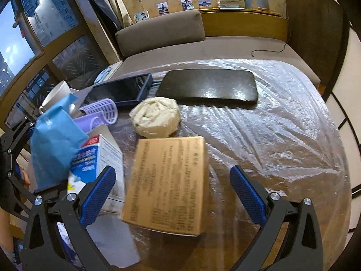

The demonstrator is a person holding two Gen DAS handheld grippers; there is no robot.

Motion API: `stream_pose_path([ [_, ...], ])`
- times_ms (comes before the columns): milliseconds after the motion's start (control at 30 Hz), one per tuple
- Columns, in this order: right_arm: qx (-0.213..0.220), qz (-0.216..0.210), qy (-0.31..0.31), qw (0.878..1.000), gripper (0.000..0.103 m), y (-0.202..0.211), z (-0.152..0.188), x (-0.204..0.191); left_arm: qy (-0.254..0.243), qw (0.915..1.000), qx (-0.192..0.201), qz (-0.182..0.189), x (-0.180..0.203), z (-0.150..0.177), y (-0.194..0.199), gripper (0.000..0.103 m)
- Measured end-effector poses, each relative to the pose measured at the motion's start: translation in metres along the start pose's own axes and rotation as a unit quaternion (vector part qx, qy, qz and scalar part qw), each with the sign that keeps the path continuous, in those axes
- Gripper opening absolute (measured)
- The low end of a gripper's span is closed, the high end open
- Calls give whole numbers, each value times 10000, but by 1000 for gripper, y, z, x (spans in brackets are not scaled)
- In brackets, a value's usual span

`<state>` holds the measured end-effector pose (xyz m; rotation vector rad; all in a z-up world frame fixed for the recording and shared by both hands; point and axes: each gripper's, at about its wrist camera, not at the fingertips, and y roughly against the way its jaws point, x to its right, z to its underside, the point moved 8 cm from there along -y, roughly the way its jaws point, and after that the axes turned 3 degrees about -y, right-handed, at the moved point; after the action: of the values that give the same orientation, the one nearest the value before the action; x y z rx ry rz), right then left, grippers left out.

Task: Collect trash
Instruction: 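Grasp the blue cloth bag with the left tool while the right tool grasps the cardboard box, then carry the blue bag and cardboard box with both tools over the white bin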

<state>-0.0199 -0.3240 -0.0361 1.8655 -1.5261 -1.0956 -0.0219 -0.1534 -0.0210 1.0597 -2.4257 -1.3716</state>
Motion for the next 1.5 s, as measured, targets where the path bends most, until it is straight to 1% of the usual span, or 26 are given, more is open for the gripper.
stream_pose_path([
  [33,25,3,9,10000,95,1,0,1,71,10000,2,60,0,1,0,90],
  [67,53,-9,6,10000,90,2,2,2,149,9999,61,31,-2,1,2,89],
  [100,61,-29,-17,10000,87,3,3,5,205,9997,84,49,-3,1,3,82],
  [133,68,-57,-32,10000,86,4,3,7,320,9993,91,154,-3,1,5,75],
  [167,68,-112,-36,9999,83,4,4,7,420,9988,82,221,-4,1,4,74],
  [200,61,-145,-49,9999,77,4,6,10,546,9981,89,280,-4,3,6,73],
  [233,78,-164,-62,9998,75,5,6,10,598,9977,101,299,-5,3,7,65],
  [300,98,-262,-64,9996,59,7,6,7,723,9968,135,308,-5,3,9,62],
  [333,127,-318,-65,9994,57,9,5,6,827,9958,206,330,-6,4,14,58],
  [400,181,-313,-20,9993,54,12,4,4,942,9945,269,372,-5,6,17,54],
  [467,254,-244,33,9994,52,16,4,5,1113,9925,338,386,-7,9,23,51],
  [600,480,-277,74,9984,51,30,1,2,1470,9869,553,378,-10,16,38,50],
  [733,727,-266,260,9967,50,48,-1,-5,1746,9815,701,347,-12,24,51,50],
  [900,838,-511,333,9946,50,68,2,-19,2047,9751,767,380,-10,38,65,49],
  [1033,964,-607,507,9922,50,84,13,-35,2152,9734,758,216,-5,49,74,49],
  [1233,1073,-803,604,9891,50,107,32,-50,2236,9714,795,-42,7,62,84,49],
  [1400,1086,-955,734,9868,50,123,56,-62,2350,9682,862,-35,16,73,96,49],
  [1500,1080,-1091,826,9847,50,134,68,-72,2360,9677,878,-137,21,78,104,49],
])
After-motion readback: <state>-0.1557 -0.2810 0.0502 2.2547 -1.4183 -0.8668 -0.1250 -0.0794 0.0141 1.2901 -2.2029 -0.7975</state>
